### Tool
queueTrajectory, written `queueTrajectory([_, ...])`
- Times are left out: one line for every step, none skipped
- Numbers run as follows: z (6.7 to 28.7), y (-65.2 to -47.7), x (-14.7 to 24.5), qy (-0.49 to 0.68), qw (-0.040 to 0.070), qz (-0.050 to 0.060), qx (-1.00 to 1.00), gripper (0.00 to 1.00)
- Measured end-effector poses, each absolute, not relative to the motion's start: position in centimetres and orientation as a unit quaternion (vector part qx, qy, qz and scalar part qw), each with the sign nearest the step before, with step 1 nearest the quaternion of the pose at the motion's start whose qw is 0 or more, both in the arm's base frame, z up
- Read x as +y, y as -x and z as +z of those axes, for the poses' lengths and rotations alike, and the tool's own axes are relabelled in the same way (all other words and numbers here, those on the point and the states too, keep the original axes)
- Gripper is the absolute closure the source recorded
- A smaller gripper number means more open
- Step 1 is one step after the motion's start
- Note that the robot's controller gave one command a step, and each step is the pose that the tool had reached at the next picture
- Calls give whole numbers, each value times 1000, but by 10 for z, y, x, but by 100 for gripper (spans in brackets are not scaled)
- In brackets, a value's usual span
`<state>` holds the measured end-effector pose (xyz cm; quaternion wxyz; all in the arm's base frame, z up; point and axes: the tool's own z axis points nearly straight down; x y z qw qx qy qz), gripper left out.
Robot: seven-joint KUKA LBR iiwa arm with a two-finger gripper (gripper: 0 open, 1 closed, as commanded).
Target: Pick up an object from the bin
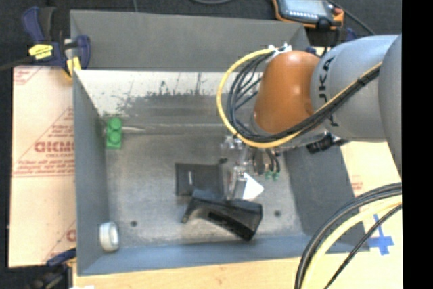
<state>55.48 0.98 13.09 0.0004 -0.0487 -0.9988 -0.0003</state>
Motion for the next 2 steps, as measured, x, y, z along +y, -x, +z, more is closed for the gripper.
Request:
queueTrajectory([130, -584, 43, 71, -3, -1, -997, 0])
queueTrajectory([94, -579, 47, 118, -3, -1, -993, 0])
